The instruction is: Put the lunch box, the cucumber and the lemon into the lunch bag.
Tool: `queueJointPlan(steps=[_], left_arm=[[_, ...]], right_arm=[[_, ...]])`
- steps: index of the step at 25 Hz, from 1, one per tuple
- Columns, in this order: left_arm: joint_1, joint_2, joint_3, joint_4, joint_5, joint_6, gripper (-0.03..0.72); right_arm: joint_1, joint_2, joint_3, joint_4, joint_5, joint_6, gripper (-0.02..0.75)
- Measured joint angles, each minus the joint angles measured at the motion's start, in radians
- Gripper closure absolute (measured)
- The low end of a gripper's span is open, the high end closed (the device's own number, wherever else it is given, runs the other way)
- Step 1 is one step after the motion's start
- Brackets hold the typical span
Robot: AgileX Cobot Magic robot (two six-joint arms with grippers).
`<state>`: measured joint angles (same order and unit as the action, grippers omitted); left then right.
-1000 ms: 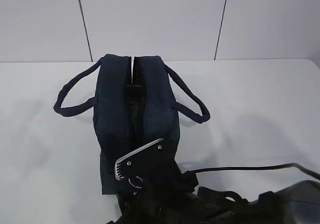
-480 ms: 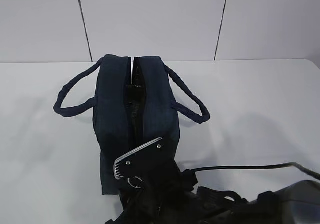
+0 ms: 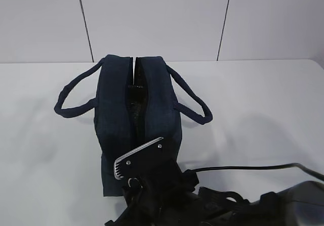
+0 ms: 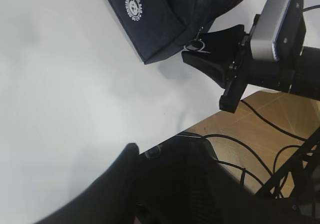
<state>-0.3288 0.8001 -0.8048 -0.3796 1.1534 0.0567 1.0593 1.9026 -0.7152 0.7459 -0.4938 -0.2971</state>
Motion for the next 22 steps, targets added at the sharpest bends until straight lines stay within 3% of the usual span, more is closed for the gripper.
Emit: queueJointPlan(steps=[16, 22], left_arm=[[0.0, 0.0, 0.0, -0.005, -0.002, 0.0, 0.45], [0.0, 0.0, 0.0, -0.005, -0.027, 0.0, 0.45]], right_arm=[[0.0, -0.008, 0.0, 0.0, -0.008, 0.0, 0.741], [0.0, -0.07, 0.0, 0.0, 0.008, -0.01, 0.751]])
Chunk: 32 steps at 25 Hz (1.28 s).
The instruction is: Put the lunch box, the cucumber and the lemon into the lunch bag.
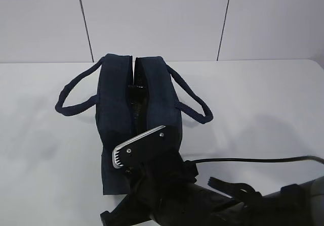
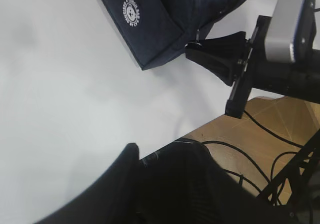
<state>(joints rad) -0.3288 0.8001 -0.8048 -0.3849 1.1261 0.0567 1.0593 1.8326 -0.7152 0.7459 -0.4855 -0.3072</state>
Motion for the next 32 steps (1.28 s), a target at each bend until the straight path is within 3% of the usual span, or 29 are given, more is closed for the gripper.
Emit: queueJointPlan(steps=[10, 18, 24, 32], left_arm=[[0.0, 0.032, 0.011, -0.002, 0.065, 0.04, 0.445], [0.0, 0.037, 0.035, 0.0, -0.005, 0.149, 0.291], [0.0, 0.079, 0.119, 0.001, -0.057, 0.202, 0.279], [0.0, 0.138, 0.124, -0.016, -0.111, 0.261, 0.278]], right_arm=[[0.0, -0.053, 0.0, 0.033, 0.042, -0.069, 0.751], [0.0, -0.079, 0.0, 0.057, 0.059, -0.105, 0.751], [0.0, -0.086, 0.0, 0.059, 0.059, -0.108, 0.751], [0.0, -0.112, 0.0, 0.059, 0.059, -0.119, 0.751]])
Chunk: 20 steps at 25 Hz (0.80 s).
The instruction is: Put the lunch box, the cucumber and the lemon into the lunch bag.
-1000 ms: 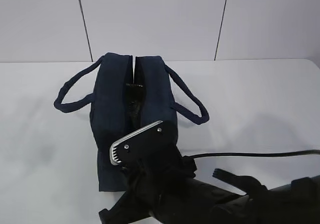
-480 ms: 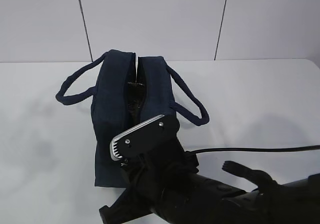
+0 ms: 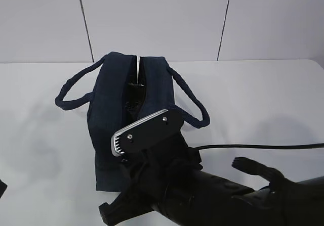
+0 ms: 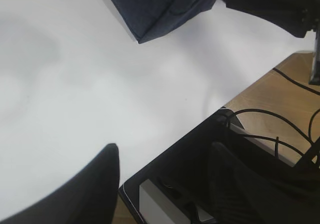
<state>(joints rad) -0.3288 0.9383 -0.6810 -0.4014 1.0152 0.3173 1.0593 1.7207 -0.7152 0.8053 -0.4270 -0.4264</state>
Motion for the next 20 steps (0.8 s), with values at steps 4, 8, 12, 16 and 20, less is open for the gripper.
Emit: queueJointPlan(steps=[4, 8, 12, 16, 20], left_arm=[[0.0, 0.025, 0.0, -0.018, -0.015, 0.024, 0.286], [0.0, 0.043, 0.0, -0.035, -0.028, 0.047, 0.289], [0.0, 0.049, 0.0, -0.041, -0.039, 0.066, 0.293], [0.0, 0.056, 0.0, -0.046, -0.041, 0.081, 0.295], [0.0, 0.059, 0.0, -0.047, -0.041, 0.089, 0.297]], right_arm=[[0.0, -0.017, 0.0, 0.002, -0.002, -0.006, 0.751], [0.0, -0.028, 0.0, 0.004, -0.004, -0.019, 0.751], [-0.001, -0.036, -0.007, 0.025, -0.014, -0.058, 0.751], [-0.002, -0.036, -0.039, 0.079, -0.018, -0.152, 0.751], [-0.002, -0.045, -0.064, 0.094, -0.021, -0.197, 0.751]])
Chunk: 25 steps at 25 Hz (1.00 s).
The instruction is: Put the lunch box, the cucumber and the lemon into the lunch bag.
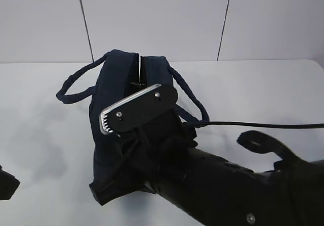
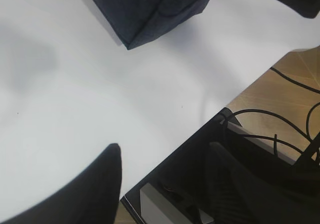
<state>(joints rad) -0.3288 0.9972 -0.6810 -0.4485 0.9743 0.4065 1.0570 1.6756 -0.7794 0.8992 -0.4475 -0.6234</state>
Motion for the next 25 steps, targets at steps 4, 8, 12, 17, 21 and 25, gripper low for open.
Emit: queueJointPlan(steps=[4, 8, 12, 17, 21, 25], left_arm=[[0.0, 0.0, 0.0, -0.001, -0.001, 0.006, 0.298], [0.0, 0.0, 0.0, -0.004, -0.009, 0.013, 0.298], [0.0, 0.01, 0.0, -0.042, -0.03, 0.048, 0.298], [0.0, 0.072, 0.0, -0.08, -0.102, 0.103, 0.297], [0.0, 0.128, 0.0, -0.106, -0.162, 0.156, 0.283], [0.0, 0.184, 0.0, -0.188, -0.211, 0.274, 0.276]], right_arm=[[0.0, -0.038, -0.006, 0.053, 0.0, -0.073, 0.751], [0.0, -0.082, -0.006, 0.112, -0.008, -0.161, 0.751], [0.0, -0.098, -0.008, 0.126, -0.025, -0.18, 0.751], [0.0, -0.098, -0.041, 0.132, -0.031, -0.216, 0.751], [0.0, -0.098, -0.069, 0.136, -0.031, -0.253, 0.751], [0.0, -0.098, -0.07, 0.138, -0.031, -0.269, 0.751]])
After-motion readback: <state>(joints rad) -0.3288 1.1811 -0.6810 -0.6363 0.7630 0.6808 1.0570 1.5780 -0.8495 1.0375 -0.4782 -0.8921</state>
